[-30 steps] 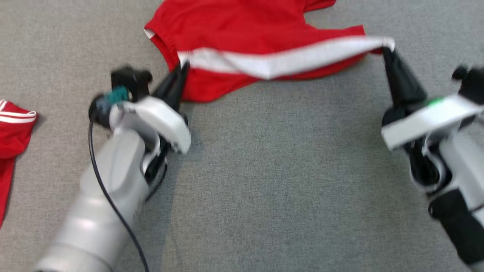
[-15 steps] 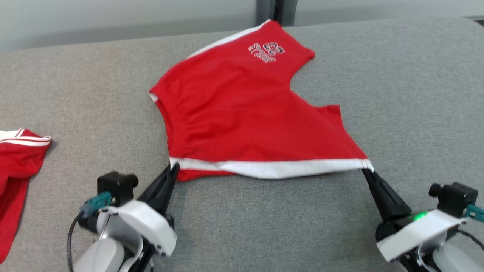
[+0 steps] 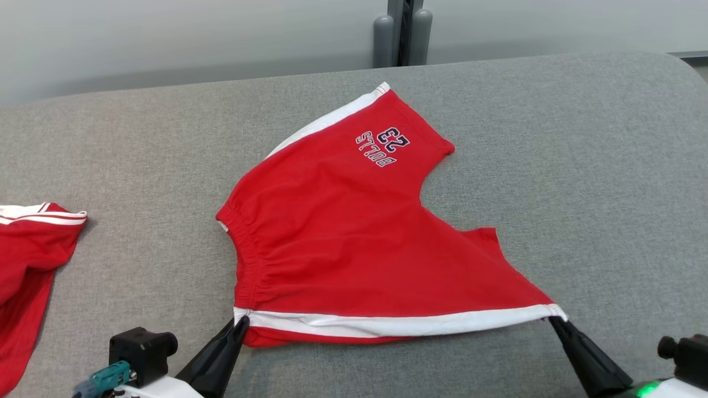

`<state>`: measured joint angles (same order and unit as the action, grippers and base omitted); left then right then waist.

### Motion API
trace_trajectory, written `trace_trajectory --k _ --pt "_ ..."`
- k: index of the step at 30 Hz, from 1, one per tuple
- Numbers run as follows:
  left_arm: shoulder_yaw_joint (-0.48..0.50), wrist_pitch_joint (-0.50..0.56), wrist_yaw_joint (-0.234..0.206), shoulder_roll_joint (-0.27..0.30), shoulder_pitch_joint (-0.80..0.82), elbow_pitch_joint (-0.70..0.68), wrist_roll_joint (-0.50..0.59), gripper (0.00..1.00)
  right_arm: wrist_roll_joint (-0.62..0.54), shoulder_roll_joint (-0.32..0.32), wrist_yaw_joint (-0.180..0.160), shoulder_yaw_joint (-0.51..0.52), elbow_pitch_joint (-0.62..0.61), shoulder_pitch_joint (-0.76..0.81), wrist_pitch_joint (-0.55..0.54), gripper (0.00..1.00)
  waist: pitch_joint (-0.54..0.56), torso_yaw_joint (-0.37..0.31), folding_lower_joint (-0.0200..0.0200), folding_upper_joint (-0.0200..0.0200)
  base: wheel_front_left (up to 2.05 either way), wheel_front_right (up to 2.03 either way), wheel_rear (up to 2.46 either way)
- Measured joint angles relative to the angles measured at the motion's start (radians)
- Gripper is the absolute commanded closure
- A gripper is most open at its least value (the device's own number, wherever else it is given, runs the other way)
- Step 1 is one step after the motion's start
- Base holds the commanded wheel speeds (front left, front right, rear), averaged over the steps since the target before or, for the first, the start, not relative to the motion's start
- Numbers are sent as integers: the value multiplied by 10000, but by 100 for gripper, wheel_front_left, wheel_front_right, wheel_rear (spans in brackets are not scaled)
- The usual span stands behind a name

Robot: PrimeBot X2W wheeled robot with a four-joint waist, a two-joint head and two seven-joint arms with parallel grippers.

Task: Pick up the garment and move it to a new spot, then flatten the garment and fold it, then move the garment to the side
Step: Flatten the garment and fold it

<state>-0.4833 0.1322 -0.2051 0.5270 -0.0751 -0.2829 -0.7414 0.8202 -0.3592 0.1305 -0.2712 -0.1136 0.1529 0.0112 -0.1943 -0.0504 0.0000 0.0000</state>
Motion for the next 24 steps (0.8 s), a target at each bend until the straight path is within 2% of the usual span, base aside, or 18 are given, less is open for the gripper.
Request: trace_trajectory --k 7,12,18,24 --pt "150 219 -249 196 -204 -763 -92 100 -957 798 0 1273 -1283 511 -941 100 -101 64 0 0 0 0 0" --pt "274 180 -290 144 274 -848 21 100 -1430 1181 0 1820 -1337 -545 -984 100 -395 113 0 0 0 0 0" --pt "403 92 -251 -282 1671 -472 165 100 -1785 1012 0 1655 -357 -3273 -596 100 -1089 325 0 0 0 0 0" --pt "295 107 328 -731 3398 692 165 100 -1998 433 0 614 1630 -6374 -165 100 -1908 784 0 0 0 0 0"
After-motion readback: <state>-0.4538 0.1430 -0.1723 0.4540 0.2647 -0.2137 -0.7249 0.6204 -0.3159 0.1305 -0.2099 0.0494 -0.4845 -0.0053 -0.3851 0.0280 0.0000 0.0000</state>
